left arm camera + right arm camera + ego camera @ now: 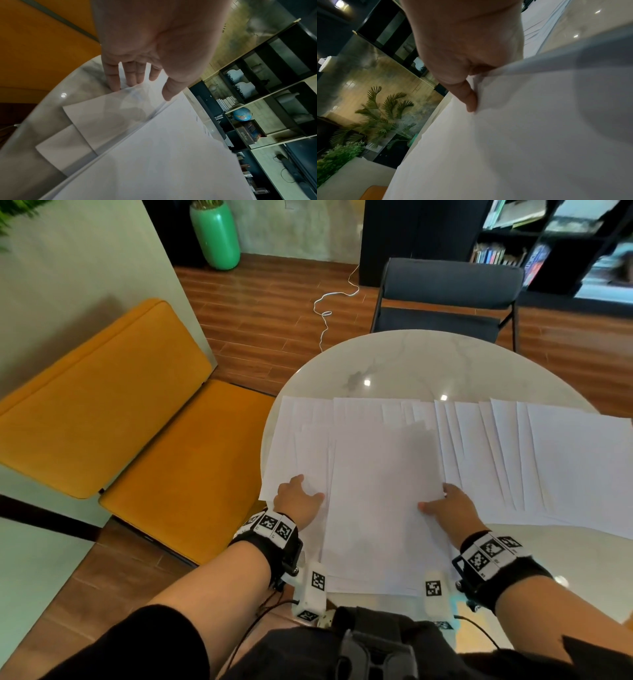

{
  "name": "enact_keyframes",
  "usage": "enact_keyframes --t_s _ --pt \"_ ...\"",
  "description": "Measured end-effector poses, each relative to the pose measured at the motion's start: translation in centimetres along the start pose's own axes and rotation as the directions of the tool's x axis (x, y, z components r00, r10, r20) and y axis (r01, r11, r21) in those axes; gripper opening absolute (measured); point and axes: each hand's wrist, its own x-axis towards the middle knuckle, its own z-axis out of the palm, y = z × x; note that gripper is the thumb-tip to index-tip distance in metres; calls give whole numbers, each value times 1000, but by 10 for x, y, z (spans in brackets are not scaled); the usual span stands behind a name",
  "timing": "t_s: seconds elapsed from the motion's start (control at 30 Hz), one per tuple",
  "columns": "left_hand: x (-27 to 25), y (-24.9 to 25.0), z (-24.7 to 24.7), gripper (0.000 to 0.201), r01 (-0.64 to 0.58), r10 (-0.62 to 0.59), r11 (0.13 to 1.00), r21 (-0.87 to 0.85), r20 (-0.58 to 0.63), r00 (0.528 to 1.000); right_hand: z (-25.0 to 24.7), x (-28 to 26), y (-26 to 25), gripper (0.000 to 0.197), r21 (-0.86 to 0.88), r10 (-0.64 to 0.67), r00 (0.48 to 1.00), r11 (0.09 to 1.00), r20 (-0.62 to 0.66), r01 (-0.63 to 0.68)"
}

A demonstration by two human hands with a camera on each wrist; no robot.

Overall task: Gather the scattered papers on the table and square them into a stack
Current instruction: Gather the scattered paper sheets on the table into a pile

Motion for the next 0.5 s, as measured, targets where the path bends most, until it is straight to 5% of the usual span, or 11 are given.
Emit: enact_keyframes --t_s 0.07,0.2,0.4,0.5 --pt "1 -4 -4 72 -5 5 1000 -11 29 1000 6 1 -8 43 -181 0 1000 983 17 3" --pt "2 -9 -8 78 -21 23 999 -27 87 996 26 -6 -22 54 -504 -50 999 862 13 50" --pt "6 -11 -14 79 -13 20 998 -65 116 993 50 -13 -26 49 -440 -107 993 890 52 119" --pt "6 -11 -16 80 -3 15 996 -91 128 992 49 -12 -32 30 -352 -111 992 927 67 128"
